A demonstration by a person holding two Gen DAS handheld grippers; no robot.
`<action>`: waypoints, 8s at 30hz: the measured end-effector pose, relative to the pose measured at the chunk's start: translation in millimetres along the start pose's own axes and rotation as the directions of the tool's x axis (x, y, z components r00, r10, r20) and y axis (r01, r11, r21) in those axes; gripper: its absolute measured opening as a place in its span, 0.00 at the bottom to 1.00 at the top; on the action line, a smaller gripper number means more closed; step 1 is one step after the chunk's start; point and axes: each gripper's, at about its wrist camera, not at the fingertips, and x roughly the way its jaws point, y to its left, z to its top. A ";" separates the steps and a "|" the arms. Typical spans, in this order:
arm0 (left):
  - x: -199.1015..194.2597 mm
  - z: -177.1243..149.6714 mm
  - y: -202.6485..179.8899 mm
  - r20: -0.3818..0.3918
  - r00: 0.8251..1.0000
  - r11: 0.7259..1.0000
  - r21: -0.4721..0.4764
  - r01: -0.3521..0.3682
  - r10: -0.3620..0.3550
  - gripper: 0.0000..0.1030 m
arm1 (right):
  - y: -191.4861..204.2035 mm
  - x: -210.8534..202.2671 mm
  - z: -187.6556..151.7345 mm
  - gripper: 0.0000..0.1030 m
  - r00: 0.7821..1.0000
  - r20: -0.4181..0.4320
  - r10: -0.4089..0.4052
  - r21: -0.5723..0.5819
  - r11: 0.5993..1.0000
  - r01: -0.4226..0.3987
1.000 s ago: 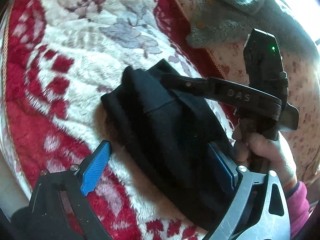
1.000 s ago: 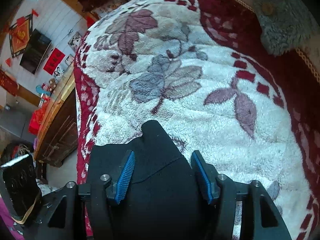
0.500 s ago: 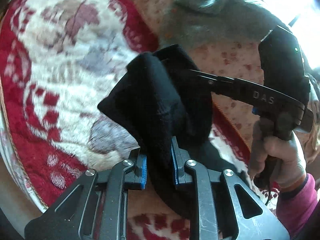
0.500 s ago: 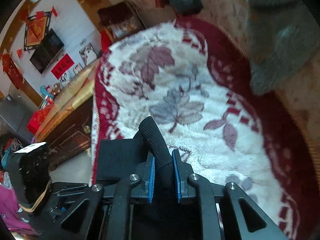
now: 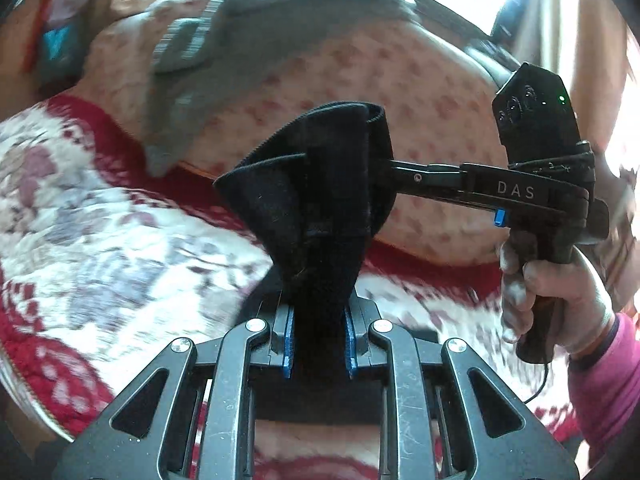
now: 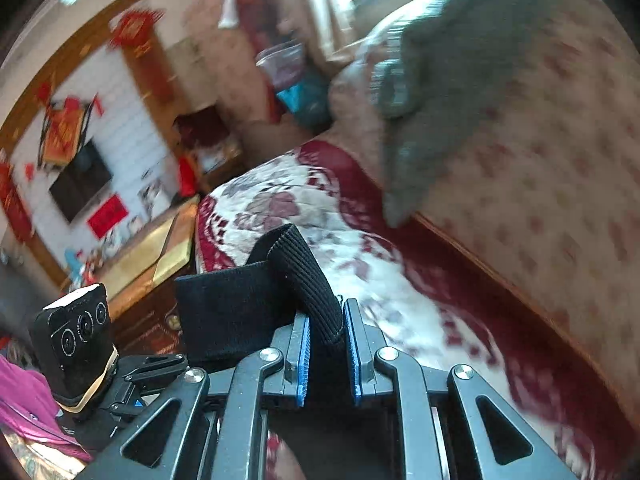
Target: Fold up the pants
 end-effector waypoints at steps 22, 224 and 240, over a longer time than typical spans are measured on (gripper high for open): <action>44.9 -73.7 -71.6 -0.234 0.957 0.973 0.115 0.200 -0.169 0.63 | -112.2 -111.2 -213.0 0.40 0.952 0.048 -0.303 0.613 0.761 0.211; -36.8 -15.9 160.7 -0.071 0.871 0.870 -0.049 -0.490 0.487 0.56 | 118.9 131.8 -92.4 0.53 0.947 -0.071 -0.312 0.161 0.934 0.319; -38.5 -16.2 159.7 -0.040 0.864 0.861 -0.068 -0.504 0.502 0.56 | 119.0 134.9 -93.0 0.53 0.945 -0.088 -0.315 0.152 0.933 0.325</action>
